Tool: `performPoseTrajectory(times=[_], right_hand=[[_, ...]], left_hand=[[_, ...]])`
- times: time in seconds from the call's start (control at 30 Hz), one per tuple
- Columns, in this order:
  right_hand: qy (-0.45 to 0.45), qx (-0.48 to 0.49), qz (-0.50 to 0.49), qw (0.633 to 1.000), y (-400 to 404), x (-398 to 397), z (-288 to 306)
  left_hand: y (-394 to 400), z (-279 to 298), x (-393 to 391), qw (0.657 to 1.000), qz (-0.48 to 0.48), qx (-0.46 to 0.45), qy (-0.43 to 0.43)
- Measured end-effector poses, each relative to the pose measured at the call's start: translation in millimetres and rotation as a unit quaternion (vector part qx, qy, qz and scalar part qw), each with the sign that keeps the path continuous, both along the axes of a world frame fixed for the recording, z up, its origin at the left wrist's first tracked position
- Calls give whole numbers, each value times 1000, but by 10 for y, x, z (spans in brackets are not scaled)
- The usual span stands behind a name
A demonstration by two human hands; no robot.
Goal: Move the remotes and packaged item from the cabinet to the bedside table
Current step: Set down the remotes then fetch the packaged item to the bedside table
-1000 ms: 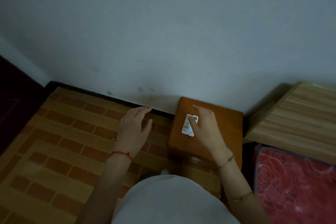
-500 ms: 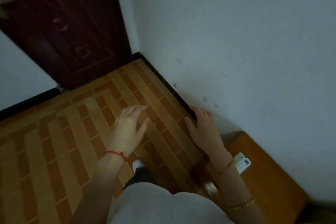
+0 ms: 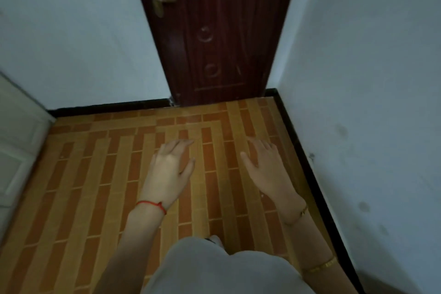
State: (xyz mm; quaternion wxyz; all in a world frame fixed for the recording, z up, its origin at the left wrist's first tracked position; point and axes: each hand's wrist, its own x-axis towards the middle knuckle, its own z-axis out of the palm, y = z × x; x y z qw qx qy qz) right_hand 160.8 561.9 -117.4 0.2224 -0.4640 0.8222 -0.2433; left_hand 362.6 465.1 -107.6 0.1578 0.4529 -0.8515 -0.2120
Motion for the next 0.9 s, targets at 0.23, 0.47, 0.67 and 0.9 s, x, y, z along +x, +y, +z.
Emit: performPoseTrajectory(times=[0.23,0.47,0.67,0.9], right_hand=[[10,-30,122,992,-1070,258,97],[8,-52,227,972,-2022,471,3],[-6,-64,285,956,-3107,524,-53],[-7,-98,375,922,-4632,635,192]], left_hand=[[-645,76,445,994,112,-13,9],[-1151,-5,770,974,224,-22,4],[-1911,-5,804,957,288,-31,7],[-2933,204,822,924,378,-56,19]])
